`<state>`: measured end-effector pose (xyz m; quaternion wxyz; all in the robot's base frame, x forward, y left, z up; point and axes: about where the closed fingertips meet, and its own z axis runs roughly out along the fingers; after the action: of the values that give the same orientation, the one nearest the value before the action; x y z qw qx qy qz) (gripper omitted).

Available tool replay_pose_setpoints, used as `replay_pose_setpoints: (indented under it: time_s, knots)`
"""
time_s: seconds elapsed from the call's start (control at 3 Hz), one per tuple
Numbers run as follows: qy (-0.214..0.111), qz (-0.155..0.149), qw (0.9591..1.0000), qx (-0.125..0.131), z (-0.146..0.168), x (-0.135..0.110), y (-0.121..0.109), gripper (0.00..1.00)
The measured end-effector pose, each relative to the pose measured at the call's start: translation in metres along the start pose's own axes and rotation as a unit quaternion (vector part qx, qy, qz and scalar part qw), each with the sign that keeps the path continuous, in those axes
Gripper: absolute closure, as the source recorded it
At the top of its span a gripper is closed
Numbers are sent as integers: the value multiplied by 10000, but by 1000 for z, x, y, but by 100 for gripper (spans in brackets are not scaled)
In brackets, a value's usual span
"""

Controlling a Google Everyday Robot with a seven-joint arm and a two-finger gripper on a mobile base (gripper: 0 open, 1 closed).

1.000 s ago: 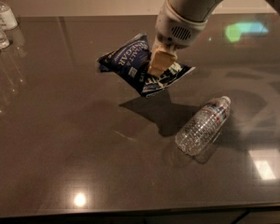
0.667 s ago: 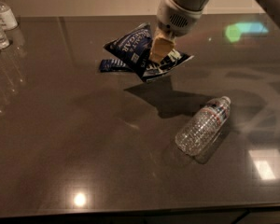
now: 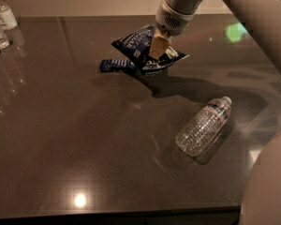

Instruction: Move blue chip bag near rxbar blueberry

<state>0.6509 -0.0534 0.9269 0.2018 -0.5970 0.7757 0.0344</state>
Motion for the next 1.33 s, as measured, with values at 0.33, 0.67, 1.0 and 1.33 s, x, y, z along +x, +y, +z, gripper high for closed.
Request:
replay_pose_setpoints:
  time_s: [0.33,0.67,1.0,1.33]
  knots:
    - [83,149,9998,-62,19,6,-7,59]
    - [127,185,9996,-183,34,8,-5,36]
    - [118,148,9995,-235,40,8,-4,12]
    - [118,145,9995,-241,42,7,-4,0]
